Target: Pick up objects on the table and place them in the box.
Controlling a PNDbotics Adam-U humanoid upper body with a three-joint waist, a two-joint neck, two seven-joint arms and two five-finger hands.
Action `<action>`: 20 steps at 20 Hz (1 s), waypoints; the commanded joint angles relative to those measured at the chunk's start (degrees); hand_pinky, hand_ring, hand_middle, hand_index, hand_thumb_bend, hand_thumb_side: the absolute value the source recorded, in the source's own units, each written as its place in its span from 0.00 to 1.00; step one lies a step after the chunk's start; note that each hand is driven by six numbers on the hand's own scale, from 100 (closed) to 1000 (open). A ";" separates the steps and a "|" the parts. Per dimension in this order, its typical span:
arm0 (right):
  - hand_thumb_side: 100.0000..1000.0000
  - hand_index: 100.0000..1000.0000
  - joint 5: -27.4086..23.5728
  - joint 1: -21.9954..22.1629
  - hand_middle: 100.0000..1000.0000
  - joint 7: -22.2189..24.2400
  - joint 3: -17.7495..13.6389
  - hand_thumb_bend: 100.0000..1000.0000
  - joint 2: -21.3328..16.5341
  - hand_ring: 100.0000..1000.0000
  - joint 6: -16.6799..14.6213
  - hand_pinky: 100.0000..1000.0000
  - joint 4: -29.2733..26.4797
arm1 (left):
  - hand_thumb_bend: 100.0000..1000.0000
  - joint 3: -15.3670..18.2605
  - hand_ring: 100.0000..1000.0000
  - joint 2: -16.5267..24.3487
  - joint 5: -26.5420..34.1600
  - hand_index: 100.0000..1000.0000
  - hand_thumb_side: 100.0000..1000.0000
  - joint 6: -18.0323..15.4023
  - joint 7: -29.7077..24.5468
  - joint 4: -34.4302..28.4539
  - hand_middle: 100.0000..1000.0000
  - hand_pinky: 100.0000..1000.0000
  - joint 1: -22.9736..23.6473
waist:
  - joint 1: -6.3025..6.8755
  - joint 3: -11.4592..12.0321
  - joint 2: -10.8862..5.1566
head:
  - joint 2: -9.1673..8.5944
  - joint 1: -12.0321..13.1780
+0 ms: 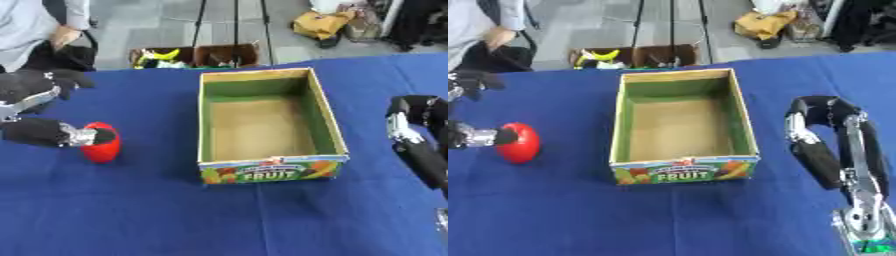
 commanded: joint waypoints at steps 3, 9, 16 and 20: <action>0.54 0.65 -0.22 -0.35 0.40 -0.01 -0.01 0.00 -1.10 0.50 0.26 0.71 -1.20 | 0.86 0.15 0.83 0.85 -0.39 1.00 0.91 0.23 -0.55 5.03 1.00 0.54 -1.96 | -0.15 -0.06 -1.39 | -0.07 0.45; 0.54 0.65 -0.22 -0.23 0.40 -0.06 0.04 0.00 -1.02 0.50 0.63 0.71 -1.20 | 0.69 0.49 0.94 -0.13 3.13 1.00 0.72 0.85 -0.55 12.73 1.00 0.69 -4.36 | -0.26 -0.17 -1.52 | -0.05 0.83; 0.53 0.65 -0.24 -0.15 0.40 -0.06 0.09 0.00 -0.99 0.50 1.04 0.71 -1.20 | 0.66 0.68 0.88 -0.84 3.43 1.00 0.65 2.43 -0.55 19.28 1.00 0.63 -6.54 | -0.25 -0.42 -1.43 | -0.34 1.12; 0.53 0.65 -0.28 -0.17 0.40 -0.04 0.14 0.00 -1.02 0.50 1.11 0.71 -1.20 | 0.67 0.53 0.86 -1.19 1.45 1.00 0.63 2.97 -0.55 21.89 1.00 0.59 -7.65 | -0.23 -0.57 -1.29 | -0.41 1.28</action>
